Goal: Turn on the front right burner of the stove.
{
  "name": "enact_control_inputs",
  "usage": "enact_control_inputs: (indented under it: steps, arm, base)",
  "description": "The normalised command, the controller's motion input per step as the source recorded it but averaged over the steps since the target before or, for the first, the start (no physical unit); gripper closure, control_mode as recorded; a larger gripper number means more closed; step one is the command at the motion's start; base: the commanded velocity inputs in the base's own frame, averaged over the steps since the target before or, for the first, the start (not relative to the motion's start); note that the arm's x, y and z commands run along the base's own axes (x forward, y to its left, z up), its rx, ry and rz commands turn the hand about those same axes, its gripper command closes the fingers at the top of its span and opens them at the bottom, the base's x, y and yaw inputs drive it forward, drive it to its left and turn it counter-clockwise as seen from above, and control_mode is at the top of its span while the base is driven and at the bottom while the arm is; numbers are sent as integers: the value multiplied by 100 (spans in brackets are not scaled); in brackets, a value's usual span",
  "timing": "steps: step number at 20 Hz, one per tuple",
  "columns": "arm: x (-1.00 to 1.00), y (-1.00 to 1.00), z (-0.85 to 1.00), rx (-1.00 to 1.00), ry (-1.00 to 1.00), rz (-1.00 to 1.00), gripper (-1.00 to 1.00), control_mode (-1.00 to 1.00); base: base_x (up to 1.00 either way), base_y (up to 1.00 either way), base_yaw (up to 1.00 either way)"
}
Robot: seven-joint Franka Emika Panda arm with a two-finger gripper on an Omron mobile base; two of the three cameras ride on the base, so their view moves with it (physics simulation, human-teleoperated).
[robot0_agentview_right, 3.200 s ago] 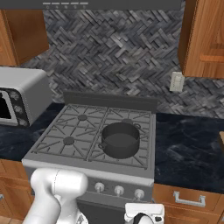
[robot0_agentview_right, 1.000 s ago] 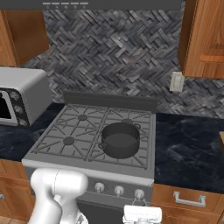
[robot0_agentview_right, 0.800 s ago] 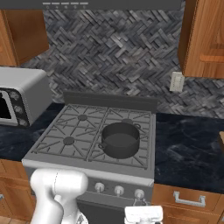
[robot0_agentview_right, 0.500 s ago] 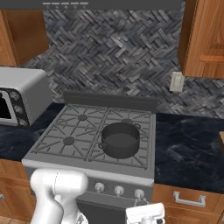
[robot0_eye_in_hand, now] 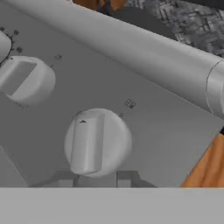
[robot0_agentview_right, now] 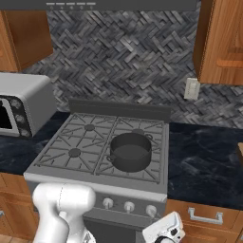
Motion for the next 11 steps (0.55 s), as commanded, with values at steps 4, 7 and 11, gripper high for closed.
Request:
enact_control_inputs:
  steps: [4, 7, 11]
  arm:
    - [5, 0, 3, -58, 0, 0, 100, -100]
    - [0, 0, 0, -45, -7, 0, 100, -100]
    - [0, 0, 0, -33, -9, 0, 100, -100]
  base:
    - [0, 0, 0]
    - [0, 0, 0]
    - [0, 0, 0]
